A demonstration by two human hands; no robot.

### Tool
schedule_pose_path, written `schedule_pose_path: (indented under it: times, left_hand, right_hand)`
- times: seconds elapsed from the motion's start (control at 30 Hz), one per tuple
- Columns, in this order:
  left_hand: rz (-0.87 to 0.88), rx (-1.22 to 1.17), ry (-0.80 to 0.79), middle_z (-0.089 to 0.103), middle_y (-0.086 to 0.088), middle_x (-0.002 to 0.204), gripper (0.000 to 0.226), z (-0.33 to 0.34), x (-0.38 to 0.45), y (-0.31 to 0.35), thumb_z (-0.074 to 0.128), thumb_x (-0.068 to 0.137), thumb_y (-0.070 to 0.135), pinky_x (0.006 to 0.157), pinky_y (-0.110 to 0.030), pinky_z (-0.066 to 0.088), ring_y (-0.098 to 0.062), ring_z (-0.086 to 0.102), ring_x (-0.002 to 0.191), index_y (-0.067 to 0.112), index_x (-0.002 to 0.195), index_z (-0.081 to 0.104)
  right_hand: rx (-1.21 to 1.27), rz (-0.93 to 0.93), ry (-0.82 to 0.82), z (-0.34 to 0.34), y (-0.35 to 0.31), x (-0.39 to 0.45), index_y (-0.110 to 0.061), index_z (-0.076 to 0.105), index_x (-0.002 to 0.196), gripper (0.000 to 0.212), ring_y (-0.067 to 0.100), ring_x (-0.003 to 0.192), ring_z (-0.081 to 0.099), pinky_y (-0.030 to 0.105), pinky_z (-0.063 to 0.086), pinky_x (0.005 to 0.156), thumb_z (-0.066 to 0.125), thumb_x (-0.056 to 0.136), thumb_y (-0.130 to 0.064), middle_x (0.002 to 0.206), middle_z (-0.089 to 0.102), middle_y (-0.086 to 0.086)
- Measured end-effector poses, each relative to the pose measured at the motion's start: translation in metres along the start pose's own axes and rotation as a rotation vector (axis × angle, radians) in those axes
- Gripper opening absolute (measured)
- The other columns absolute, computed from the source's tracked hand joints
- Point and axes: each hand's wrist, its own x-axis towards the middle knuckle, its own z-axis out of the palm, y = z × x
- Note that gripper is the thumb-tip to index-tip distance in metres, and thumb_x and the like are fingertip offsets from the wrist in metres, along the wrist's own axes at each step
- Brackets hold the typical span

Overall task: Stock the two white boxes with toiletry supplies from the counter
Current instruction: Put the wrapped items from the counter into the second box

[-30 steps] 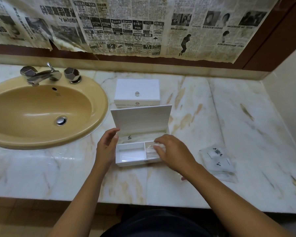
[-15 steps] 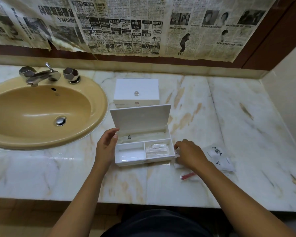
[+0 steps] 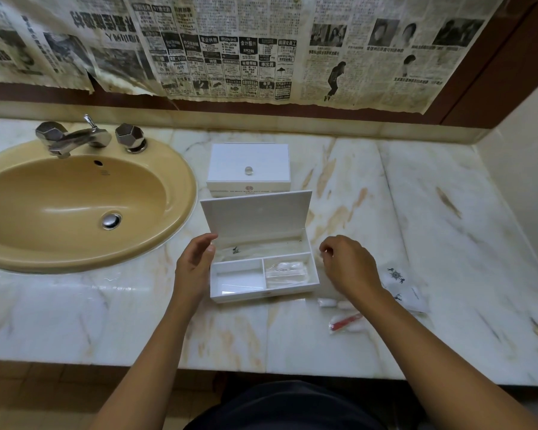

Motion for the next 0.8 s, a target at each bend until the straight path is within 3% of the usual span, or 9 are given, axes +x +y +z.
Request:
schedule_pose_path:
  times: [0.2,0.4,0.5,0.6,0.7,0.8]
  left_hand:
    - [0.003,0.000,0.001,0.065,0.012,0.115,0.022,0.000,0.000,0.001,0.051,0.100,0.014,0.094,-0.016,0.043,0.000,0.058,0.110,0.030,0.111,0.063]
    - [-0.006,-0.001,0.002,0.064,0.012,0.115,0.022,0.000,-0.001,0.001,0.051,0.100,0.014,0.096,-0.020,0.043,-0.001,0.058,0.111,0.028,0.113,0.063]
    - [-0.006,0.005,0.001,0.065,0.010,0.115,0.022,0.000,-0.001,0.001,0.051,0.100,0.014,0.096,-0.022,0.044,-0.003,0.058,0.111,0.026,0.114,0.063]
    - [-0.002,0.006,0.000,0.065,0.008,0.116,0.022,0.000,0.000,0.001,0.051,0.100,0.013,0.096,-0.021,0.044,-0.004,0.058,0.111,0.024,0.115,0.063]
    - [0.002,0.019,0.002,0.064,0.012,0.114,0.022,0.000,-0.001,0.004,0.050,0.100,0.013,0.091,-0.010,0.043,0.007,0.057,0.106,0.025,0.114,0.063]
    - [0.015,0.024,0.010,0.063,0.014,0.112,0.021,0.002,-0.002,0.005,0.050,0.100,0.011,0.086,-0.002,0.041,0.013,0.056,0.100,0.023,0.113,0.062]
  right_hand:
    - [0.176,-0.209,0.102,-0.017,-0.031,-0.005,-0.014,0.068,0.098,0.013,0.013,0.077,0.054,0.024,0.037,0.066,0.056,0.093,-0.014,0.095,0.064,-0.002]
    - [0.146,-0.398,-0.028,-0.008,-0.055,-0.022,-0.015,0.069,0.099,0.017,0.016,0.088,0.057,0.025,0.043,0.071,0.053,0.093,-0.013,0.096,0.063,-0.002]
    - [0.070,-0.388,-0.144,0.004,-0.056,-0.027,-0.012,0.068,0.098,0.022,0.020,0.089,0.057,0.035,0.049,0.074,0.047,0.092,-0.008,0.095,0.062,0.001]
    - [-0.040,-0.341,-0.264,0.013,-0.055,-0.030,-0.011,0.067,0.089,0.021,0.022,0.084,0.056,0.032,0.047,0.068,0.047,0.088,-0.006,0.088,0.061,0.003]
    - [-0.038,-0.306,-0.301,0.012,-0.054,-0.031,-0.013,0.054,0.070,0.028,0.019,0.072,0.047,0.030,0.035,0.061,0.046,0.094,-0.023,0.072,0.052,0.000]
    - [-0.002,-0.311,-0.297,0.009,-0.054,-0.033,-0.019,0.054,0.072,0.033,0.016,0.072,0.045,0.028,0.032,0.062,0.046,0.096,-0.039,0.073,0.055,-0.001]
